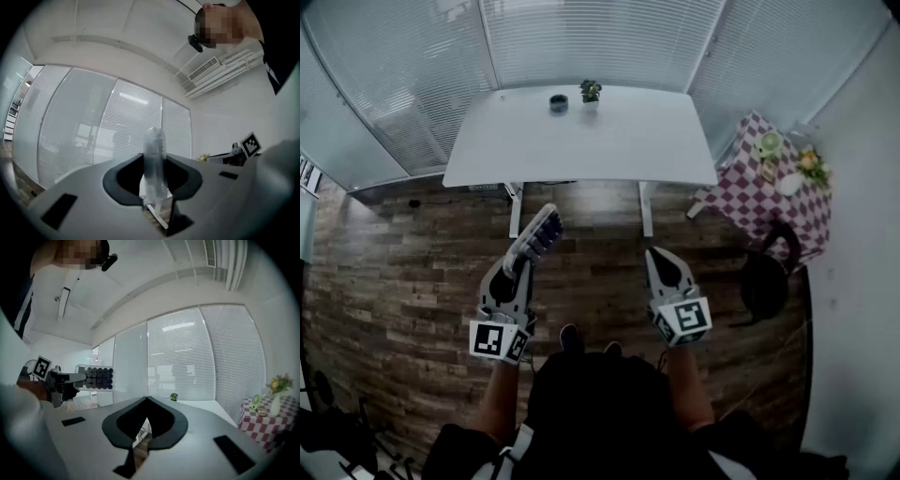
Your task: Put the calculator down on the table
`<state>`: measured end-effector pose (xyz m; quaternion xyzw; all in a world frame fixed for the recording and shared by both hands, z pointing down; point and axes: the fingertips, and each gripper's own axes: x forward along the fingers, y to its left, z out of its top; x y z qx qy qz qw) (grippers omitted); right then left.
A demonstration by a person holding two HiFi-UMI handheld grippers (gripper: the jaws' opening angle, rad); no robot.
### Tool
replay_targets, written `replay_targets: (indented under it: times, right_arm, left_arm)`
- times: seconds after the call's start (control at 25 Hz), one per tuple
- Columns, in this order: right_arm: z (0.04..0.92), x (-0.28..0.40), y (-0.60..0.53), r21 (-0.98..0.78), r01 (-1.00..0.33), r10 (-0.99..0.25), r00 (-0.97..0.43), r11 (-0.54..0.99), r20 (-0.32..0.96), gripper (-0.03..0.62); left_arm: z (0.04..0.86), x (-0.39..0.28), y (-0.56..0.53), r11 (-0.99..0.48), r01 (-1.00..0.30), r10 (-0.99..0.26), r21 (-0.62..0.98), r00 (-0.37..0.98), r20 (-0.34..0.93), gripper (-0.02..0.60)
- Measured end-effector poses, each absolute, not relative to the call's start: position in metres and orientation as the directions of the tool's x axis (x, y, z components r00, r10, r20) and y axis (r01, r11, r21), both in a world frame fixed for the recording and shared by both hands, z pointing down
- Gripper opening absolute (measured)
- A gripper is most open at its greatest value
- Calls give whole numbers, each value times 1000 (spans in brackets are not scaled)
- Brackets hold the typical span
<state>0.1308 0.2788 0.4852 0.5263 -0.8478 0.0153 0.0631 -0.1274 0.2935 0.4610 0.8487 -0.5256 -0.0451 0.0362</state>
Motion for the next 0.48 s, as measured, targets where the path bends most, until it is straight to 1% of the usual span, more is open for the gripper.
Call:
replay_targets:
  times: [0.16,0.36,0.48]
  right_arm:
    - [496,126,281,-16,-893,-885,-448,450,126,6]
    - [494,128,279,17,-895,-887,-440,446,137,6]
    - [497,125,277,7,-899,-890,-434,439,139,6]
  left_arm:
    - [461,-126,298,-462,-878,-886,125,462,-32,100]
    - [470,-118,300,-506,-852,-860,136,510,-8,101]
    - [471,-117,300,-518,-845,-853,137,522,-3,101]
